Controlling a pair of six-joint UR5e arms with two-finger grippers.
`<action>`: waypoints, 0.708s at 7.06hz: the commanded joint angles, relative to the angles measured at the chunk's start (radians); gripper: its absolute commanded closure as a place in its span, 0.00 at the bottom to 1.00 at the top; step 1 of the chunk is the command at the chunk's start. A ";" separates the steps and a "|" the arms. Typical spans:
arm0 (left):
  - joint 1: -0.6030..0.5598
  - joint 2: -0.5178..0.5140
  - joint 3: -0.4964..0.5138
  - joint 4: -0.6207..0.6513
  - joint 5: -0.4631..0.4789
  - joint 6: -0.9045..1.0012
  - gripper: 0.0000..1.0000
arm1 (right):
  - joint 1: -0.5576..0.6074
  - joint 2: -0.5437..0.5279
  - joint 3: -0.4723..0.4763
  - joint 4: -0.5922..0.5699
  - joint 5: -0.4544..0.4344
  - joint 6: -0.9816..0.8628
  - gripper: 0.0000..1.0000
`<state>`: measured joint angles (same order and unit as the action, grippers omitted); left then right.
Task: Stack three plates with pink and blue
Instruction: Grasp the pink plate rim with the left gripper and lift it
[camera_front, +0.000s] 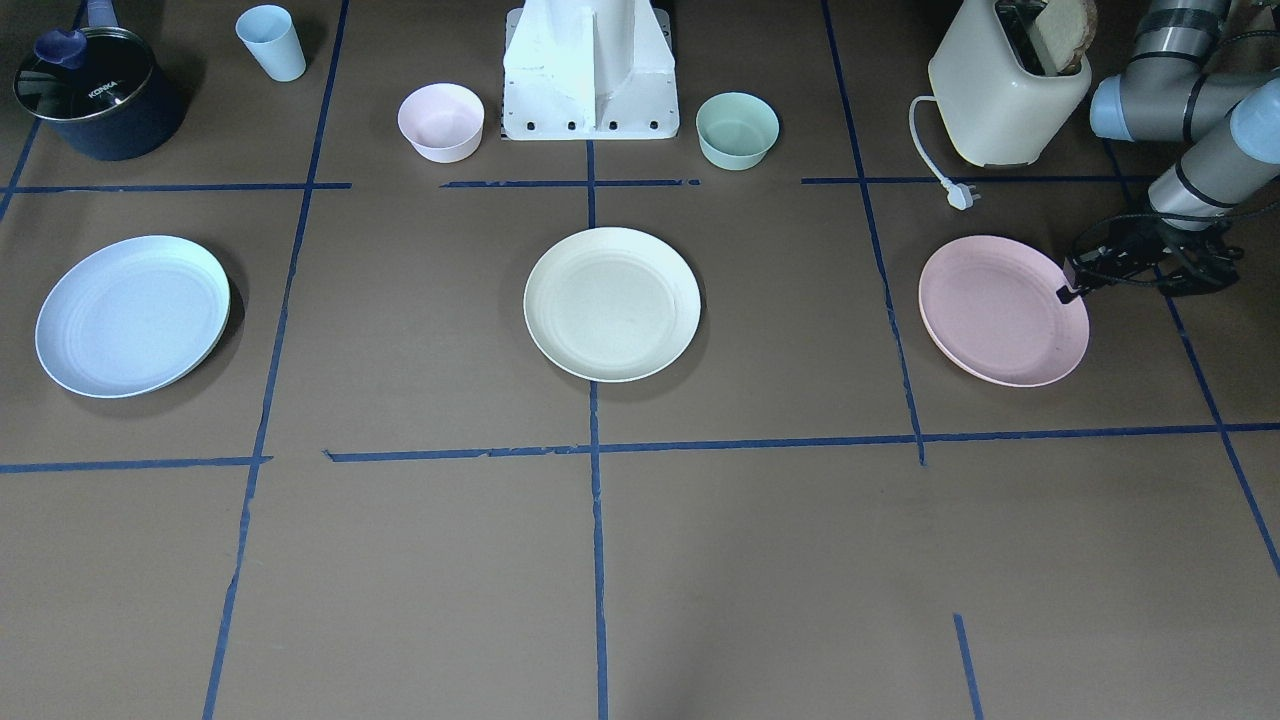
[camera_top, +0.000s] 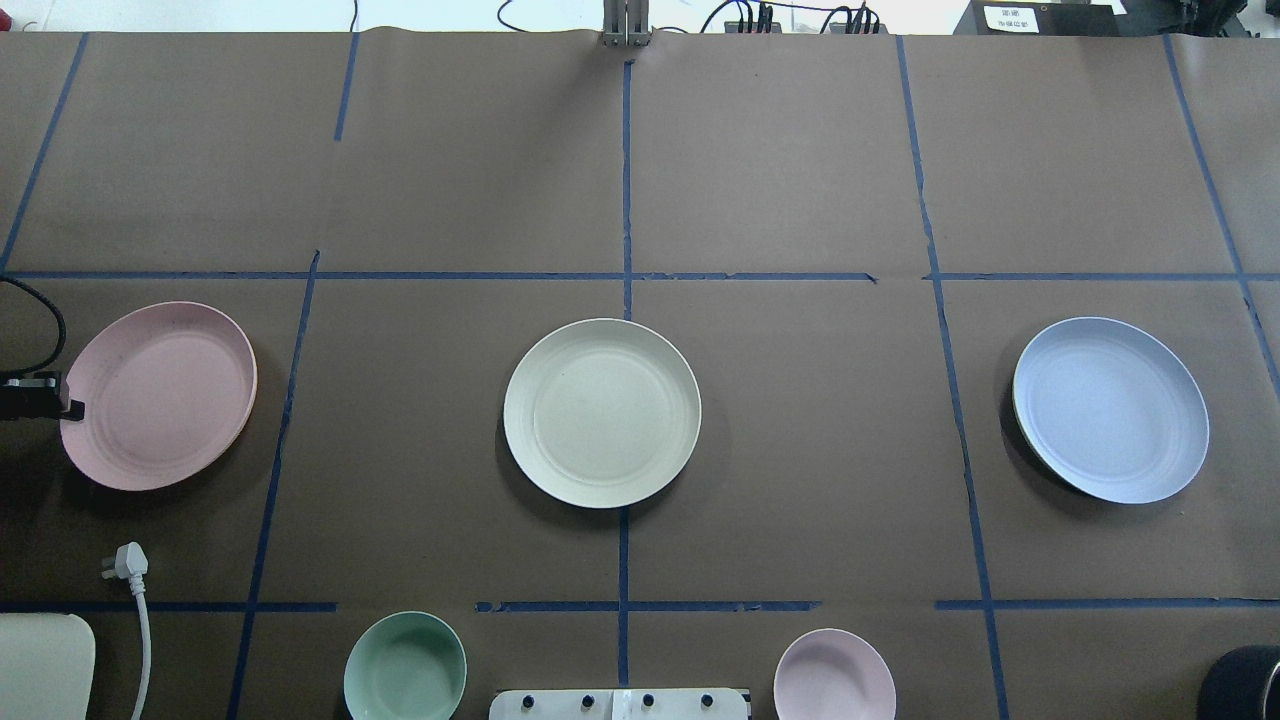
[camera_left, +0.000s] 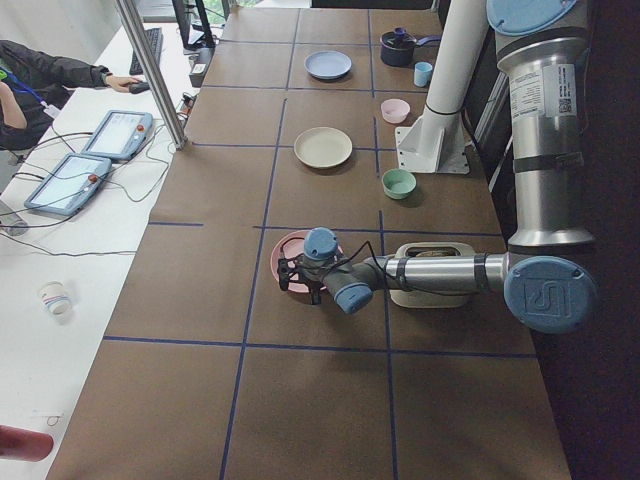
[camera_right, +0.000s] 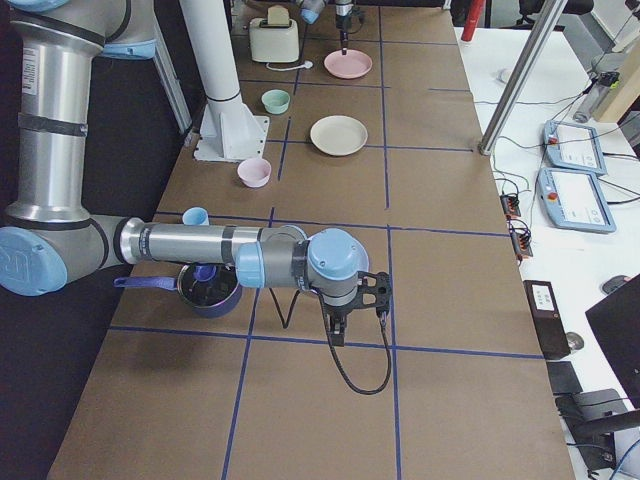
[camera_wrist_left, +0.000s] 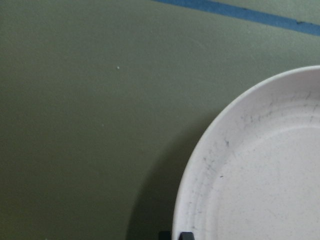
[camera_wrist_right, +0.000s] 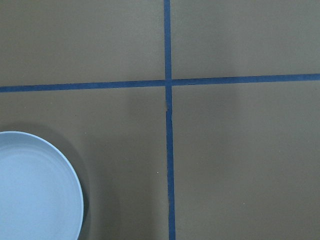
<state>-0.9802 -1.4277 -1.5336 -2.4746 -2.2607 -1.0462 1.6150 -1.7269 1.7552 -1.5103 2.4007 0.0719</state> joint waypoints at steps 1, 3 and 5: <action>-0.125 -0.005 -0.026 0.006 -0.179 0.000 1.00 | -0.010 0.003 0.030 0.019 0.000 0.042 0.00; -0.216 -0.011 -0.058 0.011 -0.284 -0.012 1.00 | -0.049 0.023 0.050 0.015 0.006 0.042 0.00; -0.212 -0.084 -0.193 0.229 -0.275 -0.023 1.00 | -0.066 0.017 0.049 0.034 0.037 0.048 0.00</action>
<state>-1.1889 -1.4620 -1.6437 -2.3788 -2.5342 -1.0618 1.5644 -1.7064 1.7989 -1.4892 2.4263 0.1148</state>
